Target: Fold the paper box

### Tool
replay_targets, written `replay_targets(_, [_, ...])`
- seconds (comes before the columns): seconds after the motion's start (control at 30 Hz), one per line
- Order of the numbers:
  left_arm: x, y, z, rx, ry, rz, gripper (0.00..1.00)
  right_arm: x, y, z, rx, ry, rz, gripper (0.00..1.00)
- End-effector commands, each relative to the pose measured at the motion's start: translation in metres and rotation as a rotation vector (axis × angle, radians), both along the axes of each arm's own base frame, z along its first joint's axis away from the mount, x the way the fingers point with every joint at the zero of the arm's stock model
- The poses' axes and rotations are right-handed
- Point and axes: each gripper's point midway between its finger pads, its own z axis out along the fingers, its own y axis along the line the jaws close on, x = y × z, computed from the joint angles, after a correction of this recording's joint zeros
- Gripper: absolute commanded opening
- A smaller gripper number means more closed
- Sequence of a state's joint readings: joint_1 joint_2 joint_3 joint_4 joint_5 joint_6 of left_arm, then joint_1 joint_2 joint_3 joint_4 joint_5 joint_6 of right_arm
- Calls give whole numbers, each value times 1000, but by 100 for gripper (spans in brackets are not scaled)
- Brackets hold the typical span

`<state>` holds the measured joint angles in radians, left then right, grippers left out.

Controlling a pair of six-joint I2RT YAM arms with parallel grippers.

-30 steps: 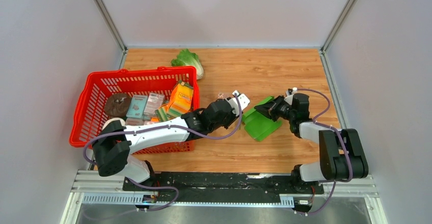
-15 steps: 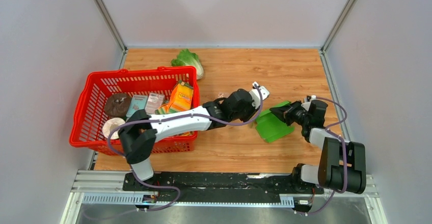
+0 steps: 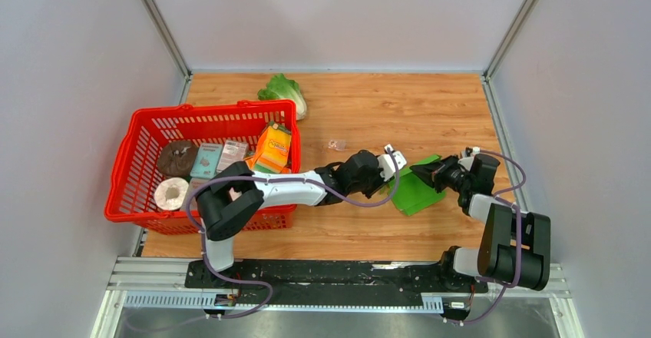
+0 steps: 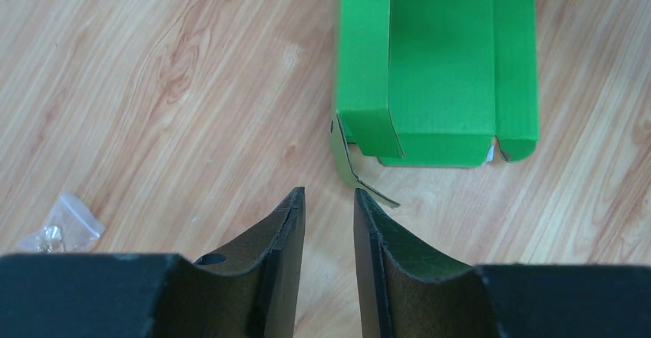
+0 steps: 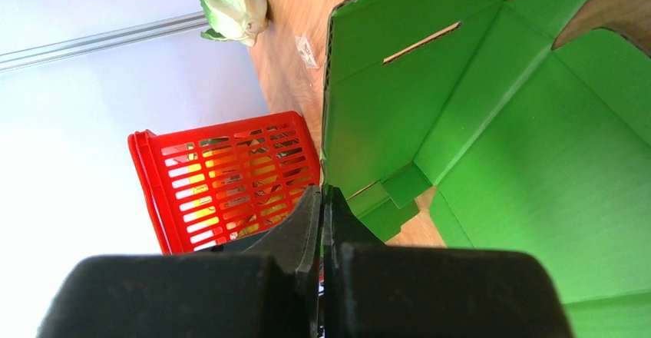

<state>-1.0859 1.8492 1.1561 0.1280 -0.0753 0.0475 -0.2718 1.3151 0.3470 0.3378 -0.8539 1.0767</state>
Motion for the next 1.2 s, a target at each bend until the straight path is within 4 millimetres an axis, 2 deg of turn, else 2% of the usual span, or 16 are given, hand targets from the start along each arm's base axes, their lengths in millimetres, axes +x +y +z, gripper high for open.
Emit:
replay_targets(0.0, [2,-24,13,-56,-64,-60,38,-2,-1,-3,3,1,0,0])
replay_targets(0.17, [-6,-31,6,-43,-51,-106,38,2,-2,-9,-14,7,1,0])
replay_targets(0.27, [-4,-30,1,-42,-50,-92,39,3,-1,-13,-17,17,12,0])
replay_targets(0.53, [13,-38,9,-122,-65,20,40,7,7,-10,-5,31,28,0])
replay_targets(0.7, [25,-39,17,-163,-85,93,36,8,7,-5,-37,31,23,0])
replay_targets(0.83, [24,-42,19,-197,-54,117,33,7,7,-7,-39,37,20,0])
replay_targets(1.03, [12,-48,25,-246,-15,68,36,6,8,-10,-59,40,11,0])
replay_targets(1.1, [5,-45,23,-250,-10,32,38,8,8,-9,-66,35,20,0])
replay_targets(1.17, [0,-36,11,-201,-7,12,41,9,6,-8,-97,23,19,0])
